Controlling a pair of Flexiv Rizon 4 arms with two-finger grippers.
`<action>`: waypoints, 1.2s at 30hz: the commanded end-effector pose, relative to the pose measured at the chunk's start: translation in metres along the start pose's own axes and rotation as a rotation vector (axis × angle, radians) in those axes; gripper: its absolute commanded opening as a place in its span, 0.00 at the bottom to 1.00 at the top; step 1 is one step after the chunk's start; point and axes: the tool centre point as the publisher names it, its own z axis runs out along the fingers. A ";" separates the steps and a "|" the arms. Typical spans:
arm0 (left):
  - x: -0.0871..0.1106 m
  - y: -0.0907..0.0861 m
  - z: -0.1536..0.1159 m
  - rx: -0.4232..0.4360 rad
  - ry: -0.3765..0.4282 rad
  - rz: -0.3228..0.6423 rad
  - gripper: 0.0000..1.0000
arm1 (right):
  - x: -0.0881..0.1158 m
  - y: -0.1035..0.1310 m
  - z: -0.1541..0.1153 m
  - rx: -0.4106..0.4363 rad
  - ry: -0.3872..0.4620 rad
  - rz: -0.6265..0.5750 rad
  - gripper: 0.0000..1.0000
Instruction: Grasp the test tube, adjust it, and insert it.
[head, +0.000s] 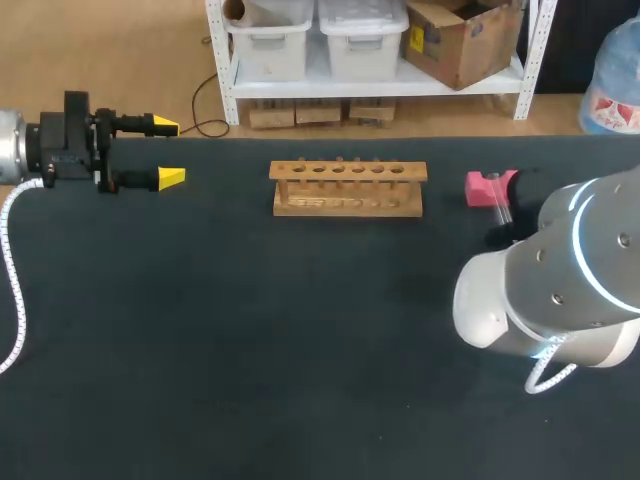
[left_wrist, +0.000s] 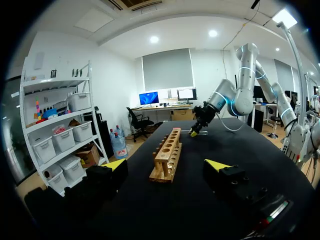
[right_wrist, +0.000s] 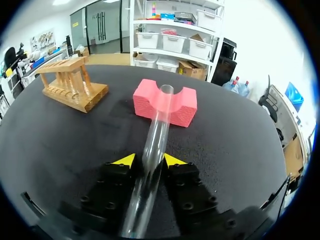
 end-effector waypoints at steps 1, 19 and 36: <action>0.001 -0.001 0.000 -0.004 -0.003 0.003 1.00 | 0.004 -0.005 0.001 -0.026 0.001 -0.002 0.26; 0.001 -0.001 0.000 -0.004 -0.003 0.003 1.00 | 0.004 -0.005 0.002 -0.040 0.023 0.043 0.00; 0.001 -0.001 0.000 -0.004 -0.003 0.003 1.00 | 0.003 -0.002 0.002 -0.019 0.062 -0.034 1.00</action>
